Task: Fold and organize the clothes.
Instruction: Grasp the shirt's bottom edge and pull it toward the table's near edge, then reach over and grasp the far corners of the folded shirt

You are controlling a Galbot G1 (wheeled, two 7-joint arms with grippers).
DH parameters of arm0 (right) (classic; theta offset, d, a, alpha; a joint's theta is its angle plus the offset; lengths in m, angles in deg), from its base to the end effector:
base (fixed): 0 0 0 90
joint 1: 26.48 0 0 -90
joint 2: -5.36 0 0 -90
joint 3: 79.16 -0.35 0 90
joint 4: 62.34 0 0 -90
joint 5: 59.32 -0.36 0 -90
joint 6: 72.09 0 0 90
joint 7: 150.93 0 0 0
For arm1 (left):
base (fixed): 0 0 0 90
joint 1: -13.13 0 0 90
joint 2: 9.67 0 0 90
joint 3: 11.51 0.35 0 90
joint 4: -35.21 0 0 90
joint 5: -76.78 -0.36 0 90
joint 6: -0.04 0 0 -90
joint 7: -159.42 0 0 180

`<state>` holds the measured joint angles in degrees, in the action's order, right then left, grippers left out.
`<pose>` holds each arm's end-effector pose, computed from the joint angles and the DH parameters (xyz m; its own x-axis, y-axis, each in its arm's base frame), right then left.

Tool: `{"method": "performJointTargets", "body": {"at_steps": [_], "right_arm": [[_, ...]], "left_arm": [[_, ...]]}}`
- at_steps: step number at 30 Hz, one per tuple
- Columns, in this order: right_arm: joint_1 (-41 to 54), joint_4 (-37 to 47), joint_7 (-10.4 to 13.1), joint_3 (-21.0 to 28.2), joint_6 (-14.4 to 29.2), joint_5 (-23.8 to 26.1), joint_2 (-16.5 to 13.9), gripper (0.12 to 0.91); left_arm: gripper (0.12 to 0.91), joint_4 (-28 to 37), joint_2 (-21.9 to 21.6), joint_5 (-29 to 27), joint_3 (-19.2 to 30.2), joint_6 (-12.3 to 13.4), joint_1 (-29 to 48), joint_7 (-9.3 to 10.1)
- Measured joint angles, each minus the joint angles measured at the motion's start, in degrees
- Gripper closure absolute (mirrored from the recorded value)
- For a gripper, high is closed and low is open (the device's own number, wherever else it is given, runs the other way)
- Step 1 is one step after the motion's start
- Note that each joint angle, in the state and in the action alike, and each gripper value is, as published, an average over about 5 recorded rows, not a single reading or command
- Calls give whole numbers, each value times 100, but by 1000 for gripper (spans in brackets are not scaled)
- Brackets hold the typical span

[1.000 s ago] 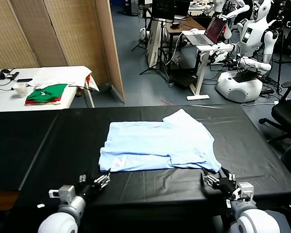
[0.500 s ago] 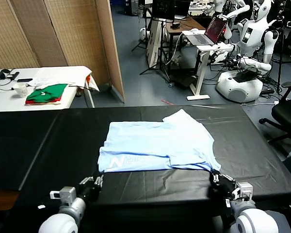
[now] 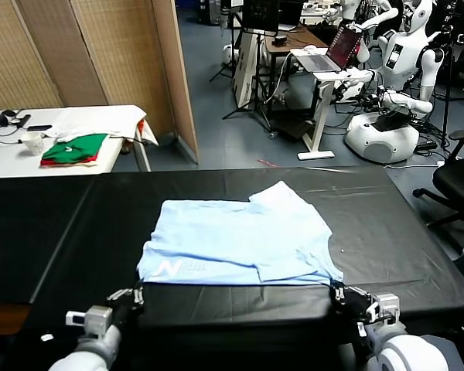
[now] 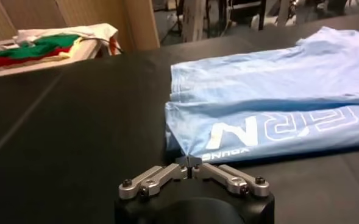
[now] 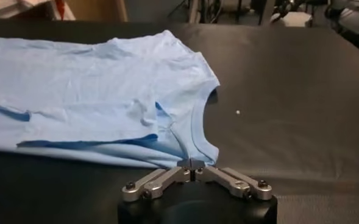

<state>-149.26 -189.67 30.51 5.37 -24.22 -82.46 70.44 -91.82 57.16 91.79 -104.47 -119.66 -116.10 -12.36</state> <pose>0.1811 -0.0802 -0.2450 -0.7732 -0.1128 0.6240 -0.1669 0.9855 -0.0288 0.1486 0.0661 -0.2718 -0.8479 -0.0141 0.5299 0.0835 0.9836 0.1596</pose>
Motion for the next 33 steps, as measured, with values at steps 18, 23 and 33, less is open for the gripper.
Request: {"method": "performJointTargets", "body": {"at_steps": [18, 23, 33], "right_arm": [[-552, -877, 57, -107, -7, 267, 134, 425], [-374, -1048, 63, -137, -7, 219, 81, 183], [1479, -58, 263, 409, -7, -211, -90, 118]], "left_arm": [[556, -682, 81, -233, -322, -369, -900, -27], [244, -890, -6, -221, -508, -639, -968, -171], [124, -870, -374, 1149, -917, -592, -78, -30]]}}
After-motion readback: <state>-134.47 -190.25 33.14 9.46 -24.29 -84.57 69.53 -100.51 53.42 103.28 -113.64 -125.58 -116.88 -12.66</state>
